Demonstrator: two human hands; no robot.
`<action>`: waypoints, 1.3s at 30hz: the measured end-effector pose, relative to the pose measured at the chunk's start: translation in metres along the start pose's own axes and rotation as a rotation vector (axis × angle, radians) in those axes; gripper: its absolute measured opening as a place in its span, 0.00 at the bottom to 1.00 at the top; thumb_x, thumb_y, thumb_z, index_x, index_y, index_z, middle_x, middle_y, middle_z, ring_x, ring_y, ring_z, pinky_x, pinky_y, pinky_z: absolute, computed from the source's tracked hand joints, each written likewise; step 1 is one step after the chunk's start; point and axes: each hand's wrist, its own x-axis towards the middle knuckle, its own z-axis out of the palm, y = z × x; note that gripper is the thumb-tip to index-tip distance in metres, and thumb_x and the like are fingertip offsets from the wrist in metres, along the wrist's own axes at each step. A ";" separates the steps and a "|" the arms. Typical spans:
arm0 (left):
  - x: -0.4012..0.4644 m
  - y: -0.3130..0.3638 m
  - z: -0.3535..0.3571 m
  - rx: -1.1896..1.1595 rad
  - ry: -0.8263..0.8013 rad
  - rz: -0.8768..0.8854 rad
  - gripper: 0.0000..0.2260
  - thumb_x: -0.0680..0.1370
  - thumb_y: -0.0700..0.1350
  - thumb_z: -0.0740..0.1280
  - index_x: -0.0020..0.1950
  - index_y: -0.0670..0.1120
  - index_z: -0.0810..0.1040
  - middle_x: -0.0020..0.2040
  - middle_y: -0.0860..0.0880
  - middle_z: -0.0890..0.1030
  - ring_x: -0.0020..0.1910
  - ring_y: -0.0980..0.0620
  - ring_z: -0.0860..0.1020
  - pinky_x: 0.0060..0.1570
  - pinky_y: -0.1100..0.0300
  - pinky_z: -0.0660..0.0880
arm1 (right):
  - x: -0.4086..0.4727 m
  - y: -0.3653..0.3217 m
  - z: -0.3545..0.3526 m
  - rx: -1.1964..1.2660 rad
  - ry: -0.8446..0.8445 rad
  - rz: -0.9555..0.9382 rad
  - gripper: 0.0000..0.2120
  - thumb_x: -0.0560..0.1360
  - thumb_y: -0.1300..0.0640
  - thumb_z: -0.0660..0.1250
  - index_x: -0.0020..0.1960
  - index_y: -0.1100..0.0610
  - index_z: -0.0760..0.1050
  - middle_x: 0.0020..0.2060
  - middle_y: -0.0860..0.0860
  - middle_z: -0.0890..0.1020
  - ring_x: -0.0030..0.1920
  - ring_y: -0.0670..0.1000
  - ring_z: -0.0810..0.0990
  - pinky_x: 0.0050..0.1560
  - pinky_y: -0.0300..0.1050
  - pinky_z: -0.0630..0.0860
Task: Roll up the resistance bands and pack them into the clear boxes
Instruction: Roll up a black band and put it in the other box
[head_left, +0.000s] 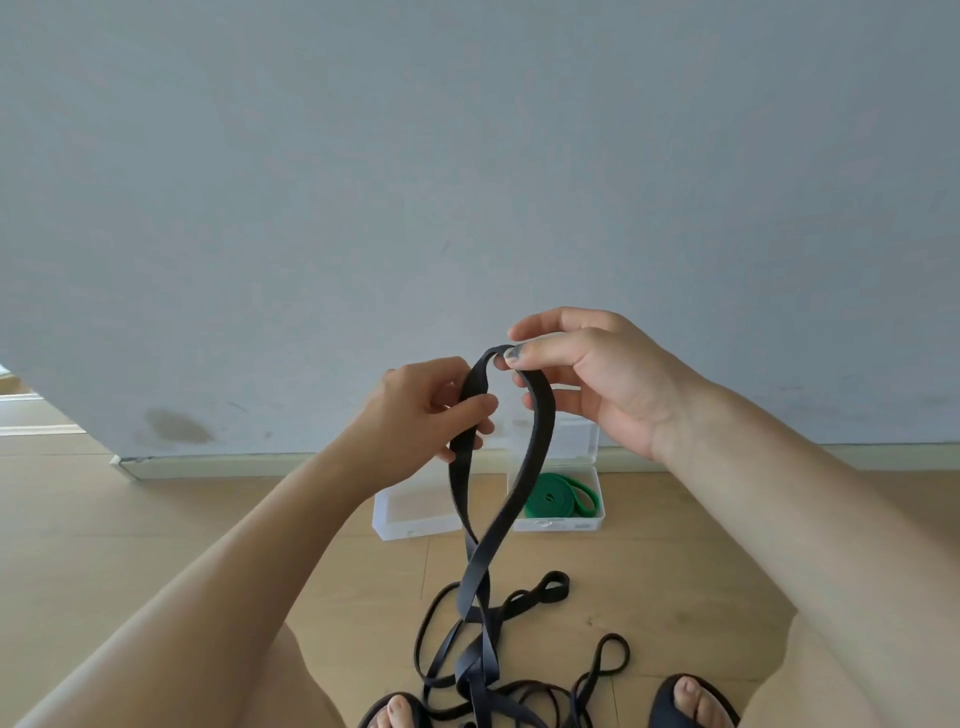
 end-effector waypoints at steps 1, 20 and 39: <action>0.000 0.000 0.001 0.023 0.020 0.003 0.07 0.81 0.43 0.70 0.46 0.42 0.78 0.41 0.48 0.87 0.39 0.50 0.87 0.34 0.61 0.80 | -0.001 -0.001 0.000 -0.019 -0.003 -0.003 0.13 0.74 0.67 0.73 0.58 0.62 0.81 0.51 0.63 0.86 0.41 0.50 0.84 0.42 0.43 0.82; 0.006 0.000 0.012 0.245 0.051 0.139 0.12 0.76 0.51 0.72 0.43 0.48 0.71 0.36 0.50 0.75 0.38 0.49 0.75 0.46 0.44 0.78 | 0.002 0.014 0.002 -0.936 0.142 -0.475 0.09 0.81 0.60 0.62 0.54 0.54 0.80 0.40 0.52 0.84 0.35 0.55 0.82 0.42 0.54 0.80; 0.001 0.013 0.023 0.133 -0.156 0.069 0.09 0.79 0.52 0.71 0.47 0.48 0.76 0.42 0.51 0.80 0.45 0.54 0.79 0.54 0.55 0.79 | -0.001 0.003 0.016 0.062 0.000 -0.159 0.16 0.73 0.71 0.72 0.43 0.57 0.67 0.39 0.58 0.71 0.31 0.50 0.65 0.29 0.41 0.63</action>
